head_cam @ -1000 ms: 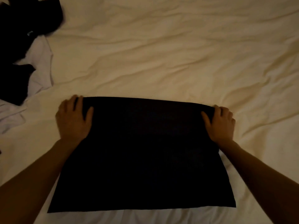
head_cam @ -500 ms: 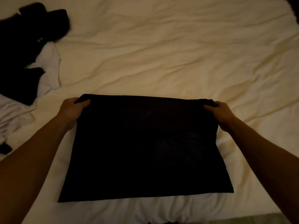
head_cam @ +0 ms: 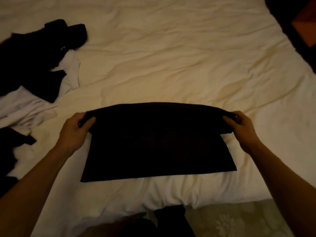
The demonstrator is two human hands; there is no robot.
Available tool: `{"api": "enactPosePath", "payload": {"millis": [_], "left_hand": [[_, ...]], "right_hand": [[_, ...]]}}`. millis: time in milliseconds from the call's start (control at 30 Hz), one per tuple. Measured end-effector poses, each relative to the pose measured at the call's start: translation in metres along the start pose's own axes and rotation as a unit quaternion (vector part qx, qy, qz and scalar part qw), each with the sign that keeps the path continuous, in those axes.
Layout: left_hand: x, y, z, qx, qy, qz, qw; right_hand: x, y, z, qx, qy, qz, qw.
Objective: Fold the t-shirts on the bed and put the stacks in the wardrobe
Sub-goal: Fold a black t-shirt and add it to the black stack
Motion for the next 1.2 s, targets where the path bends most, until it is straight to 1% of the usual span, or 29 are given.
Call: {"api": "enactPosePath", "payload": {"millis": [100, 167, 233, 267, 300, 367, 467, 500, 533, 567, 633, 667, 733, 800, 833, 900, 1000, 1067, 1133, 1167, 1200], "left_hand": [[0.054, -0.006, -0.007, -0.046, 0.078, -0.017, 0.996], [0.086, -0.007, -0.027, -0.105, 0.113, -0.05, 0.987], [0.11, -0.005, -0.059, -0.18, 0.122, -0.105, 0.97], [0.121, -0.003, -0.073, -0.192, 0.121, -0.13, 0.965], [0.128, -0.001, -0.082, -0.184, 0.111, -0.141, 0.966], [0.137, -0.001, -0.085, -0.141, 0.076, -0.111, 0.981], [0.125, -0.007, -0.077, -0.085, -0.001, 0.032, 0.996], [0.116, -0.007, -0.076, -0.06, -0.04, 0.07, 0.995], [0.106, -0.004, -0.075, -0.044, -0.083, 0.091, 0.991], [0.095, 0.0, -0.073, -0.041, -0.123, 0.097, 0.987], [0.073, 0.011, -0.073, -0.05, -0.17, 0.086, 0.98], [0.064, 0.017, -0.075, -0.047, -0.186, 0.078, 0.978], [0.05, 0.024, -0.082, -0.017, -0.214, 0.071, 0.974], [0.041, 0.029, -0.09, 0.001, -0.224, 0.068, 0.972], [0.04, 0.031, -0.091, 0.0, -0.221, 0.069, 0.973], [0.042, 0.029, -0.09, -0.019, -0.19, 0.094, 0.977], [0.05, 0.024, -0.084, -0.035, -0.142, 0.142, 0.979], [0.055, 0.02, -0.082, -0.025, -0.137, 0.186, 0.973], [0.055, 0.017, -0.083, -0.022, -0.144, 0.211, 0.967], [0.055, 0.018, -0.083, -0.031, -0.15, 0.208, 0.966], [0.055, 0.018, -0.084, -0.044, -0.154, 0.199, 0.967]], "right_hand": [[0.043, -0.004, 0.029, 0.011, -0.011, 0.006, 1.0], [0.07, -0.002, 0.056, 0.04, -0.013, -0.01, 0.999], [0.094, 0.006, 0.083, 0.076, -0.009, -0.048, 0.996], [0.102, 0.009, 0.096, 0.093, -0.003, -0.06, 0.994], [0.106, 0.011, 0.109, 0.111, 0.007, -0.06, 0.992], [0.106, 0.011, 0.126, 0.11, 0.042, -0.054, 0.992], [0.097, 0.007, 0.127, 0.058, 0.123, -0.023, 0.99], [0.091, 0.007, 0.125, 0.059, 0.145, -0.012, 0.988], [0.083, 0.007, 0.122, 0.076, 0.161, -0.006, 0.984], [0.074, 0.008, 0.117, 0.099, 0.166, 0.005, 0.981], [0.056, 0.013, 0.104, 0.16, 0.156, 0.018, 0.975], [0.048, 0.017, 0.102, 0.171, 0.156, 0.017, 0.973], [0.034, 0.027, 0.103, 0.15, 0.177, 0.006, 0.973], [0.024, 0.034, 0.108, 0.103, 0.195, -0.006, 0.975], [0.02, 0.036, 0.112, 0.102, 0.195, -0.011, 0.975], [0.018, 0.038, 0.109, 0.133, 0.178, -0.007, 0.975], [0.026, 0.03, 0.095, 0.185, 0.131, 0.074, 0.971], [0.035, 0.026, 0.097, 0.192, 0.123, 0.102, 0.968], [0.039, 0.028, 0.111, 0.184, 0.158, 0.086, 0.966], [0.04, 0.028, 0.118, 0.179, 0.178, 0.079, 0.964], [0.041, 0.029, 0.12, 0.177, 0.181, 0.075, 0.965]]}}
Point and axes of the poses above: each hand's wrist, its own x-axis away from the middle knuckle, its own y-axis out of the palm, z = x × y, the point moved 7 cm from there along -x, towards the middle knuckle, and after that the axes turned 13 degrees about x, right-handed, at the moved point
